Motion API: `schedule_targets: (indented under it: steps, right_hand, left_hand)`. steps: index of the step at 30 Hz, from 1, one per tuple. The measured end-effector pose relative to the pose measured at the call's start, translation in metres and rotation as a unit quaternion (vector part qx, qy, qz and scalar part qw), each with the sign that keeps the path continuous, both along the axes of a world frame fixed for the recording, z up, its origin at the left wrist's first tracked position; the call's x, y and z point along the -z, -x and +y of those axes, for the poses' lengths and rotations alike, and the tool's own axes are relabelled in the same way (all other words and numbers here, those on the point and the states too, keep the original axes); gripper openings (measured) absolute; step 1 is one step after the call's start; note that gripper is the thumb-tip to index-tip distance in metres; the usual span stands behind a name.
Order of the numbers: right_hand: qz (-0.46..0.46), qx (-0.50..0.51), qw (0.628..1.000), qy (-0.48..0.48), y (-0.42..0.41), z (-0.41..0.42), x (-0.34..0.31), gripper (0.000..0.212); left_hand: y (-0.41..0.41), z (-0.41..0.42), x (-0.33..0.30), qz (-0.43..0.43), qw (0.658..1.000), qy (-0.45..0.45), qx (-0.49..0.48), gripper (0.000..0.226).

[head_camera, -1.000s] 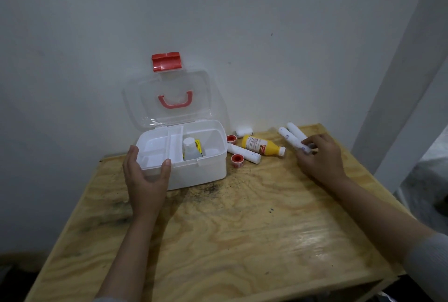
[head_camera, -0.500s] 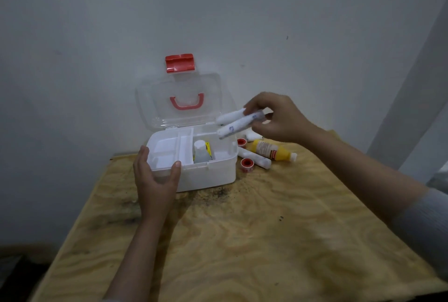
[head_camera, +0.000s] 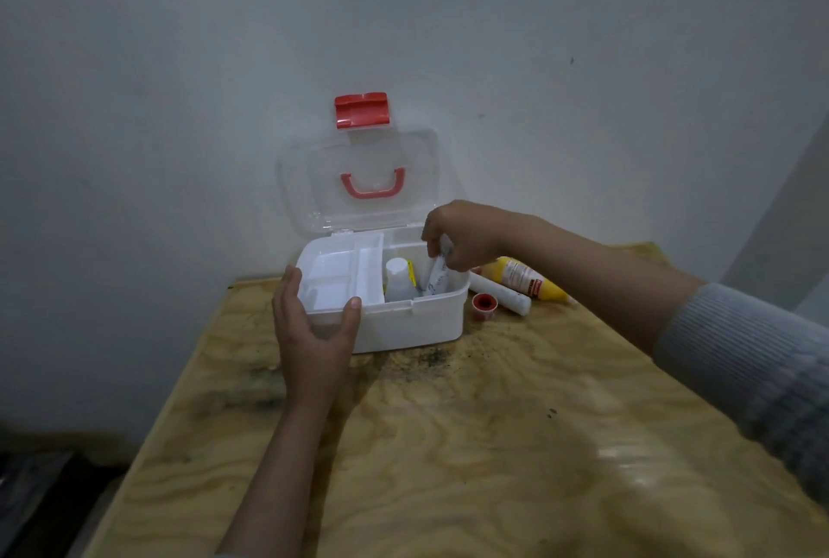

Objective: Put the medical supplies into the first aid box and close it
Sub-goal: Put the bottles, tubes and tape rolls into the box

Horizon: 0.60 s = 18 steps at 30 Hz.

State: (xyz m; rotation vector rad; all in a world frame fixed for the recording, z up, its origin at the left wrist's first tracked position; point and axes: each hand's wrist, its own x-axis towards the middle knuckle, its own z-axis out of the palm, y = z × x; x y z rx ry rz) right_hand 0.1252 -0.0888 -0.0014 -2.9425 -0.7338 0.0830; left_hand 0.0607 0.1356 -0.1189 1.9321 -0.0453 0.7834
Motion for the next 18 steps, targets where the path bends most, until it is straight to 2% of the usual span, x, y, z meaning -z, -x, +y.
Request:
schedule_targets:
  steps: [5, 11, 18]
  right_hand:
    - [-0.051, -0.006, 0.998, -0.028, 0.002, -0.008, 0.003, 0.032]
    - [-0.080, 0.011, 0.989, -0.122, 0.011, -0.022, -0.004, 0.028]
    - [-0.111, 0.070, 0.977, -0.165, 0.038, -0.074, -0.011, 0.024]
  left_hand:
    - [0.001, -0.001, 0.000, -0.002, 1.000, -0.004, 0.000, 0.078]
    - [0.002, -0.001, -0.001, 0.001, 1.000, -0.001, 0.001, 0.077]
    - [0.002, -0.001, -0.001, -0.005, 1.000, 0.001, 0.004, 0.077]
